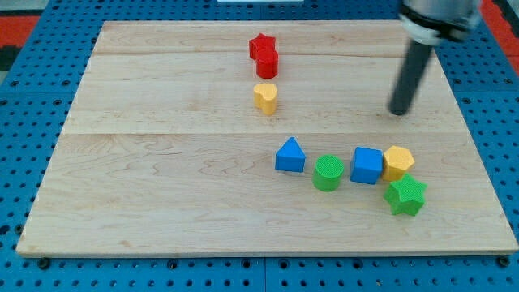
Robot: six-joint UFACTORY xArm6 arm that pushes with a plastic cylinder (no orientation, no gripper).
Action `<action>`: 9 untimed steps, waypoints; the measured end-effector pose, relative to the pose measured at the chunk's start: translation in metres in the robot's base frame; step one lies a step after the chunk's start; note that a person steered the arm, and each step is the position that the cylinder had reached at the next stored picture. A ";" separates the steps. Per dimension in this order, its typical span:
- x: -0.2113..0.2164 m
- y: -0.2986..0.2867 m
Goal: Separate the hexagon from the blue cube
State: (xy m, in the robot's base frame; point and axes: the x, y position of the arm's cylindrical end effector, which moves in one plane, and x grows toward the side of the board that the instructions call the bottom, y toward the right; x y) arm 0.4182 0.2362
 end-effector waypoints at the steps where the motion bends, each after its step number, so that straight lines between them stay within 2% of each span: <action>1: 0.040 0.094; 2: 0.083 0.105; 3: 0.114 0.082; 4: 0.134 0.066; 5: 0.137 0.041; 6: 0.117 -0.043; 8: 0.023 -0.135; 9: 0.025 -0.094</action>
State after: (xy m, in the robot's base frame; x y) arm 0.4434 0.1422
